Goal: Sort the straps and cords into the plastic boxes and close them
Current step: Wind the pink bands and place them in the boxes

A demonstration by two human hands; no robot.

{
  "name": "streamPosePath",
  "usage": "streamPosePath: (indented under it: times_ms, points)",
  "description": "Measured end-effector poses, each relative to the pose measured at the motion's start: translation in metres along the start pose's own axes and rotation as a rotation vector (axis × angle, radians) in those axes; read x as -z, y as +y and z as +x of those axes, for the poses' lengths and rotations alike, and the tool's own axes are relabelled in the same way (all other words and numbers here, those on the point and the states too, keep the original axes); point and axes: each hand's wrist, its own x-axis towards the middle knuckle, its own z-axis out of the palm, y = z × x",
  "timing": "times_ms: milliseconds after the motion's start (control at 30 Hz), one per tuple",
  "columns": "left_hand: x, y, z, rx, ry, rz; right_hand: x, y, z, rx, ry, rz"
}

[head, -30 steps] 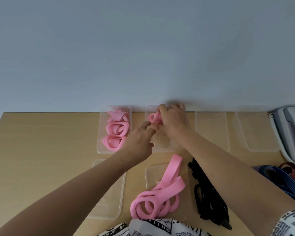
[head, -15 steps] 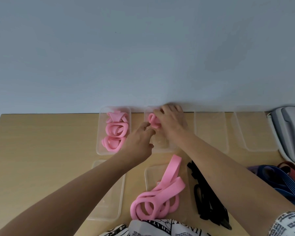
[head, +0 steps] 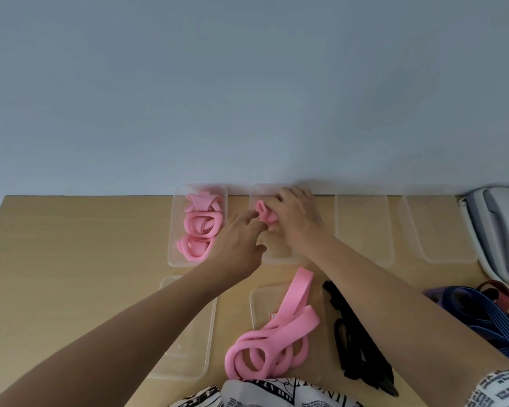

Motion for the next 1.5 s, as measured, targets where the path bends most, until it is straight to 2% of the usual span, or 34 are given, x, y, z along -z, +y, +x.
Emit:
streamPosePath:
  times_ms: [200,633,800,1033,1100,1200,1233,1333,1400,1500]
  points:
    - [0.000,0.001,-0.001,0.024,0.061,-0.031,0.009,0.011,-0.009,0.019,0.000,0.104]
    - [0.006,0.001,-0.012,0.012,0.099,-0.036,0.021,0.009,-0.030,-0.076,0.015,0.231]
    - [0.009,0.002,-0.021,-0.005,0.116,-0.043,0.028,0.010,-0.049,-0.079,0.040,0.215]
    - [0.006,0.003,-0.057,-0.100,0.248,-0.123,0.031,-0.017,-0.126,-0.132,0.195,0.312]
    - [0.002,0.002,-0.072,-0.127,0.270,-0.140,0.030,-0.027,-0.149,-0.104,0.144,0.367]
    - [-0.006,0.000,-0.093,-0.157,0.250,-0.163,0.024,-0.050,-0.179,0.064,-0.169,0.340]
    - [-0.010,-0.001,-0.100,-0.157,0.230,-0.165,0.019,-0.061,-0.187,0.123,-0.216,0.316]
    - [-0.018,-0.008,-0.119,-0.122,0.140,-0.173,0.005,-0.092,-0.204,0.105,-0.330,0.316]
    - [-0.020,-0.012,-0.131,-0.113,0.077,-0.167,-0.005,-0.103,-0.208,0.059,-0.320,0.240]
    - [-0.018,-0.019,-0.149,-0.105,0.056,-0.182,-0.011,-0.112,-0.209,-0.025,-0.209,0.206]
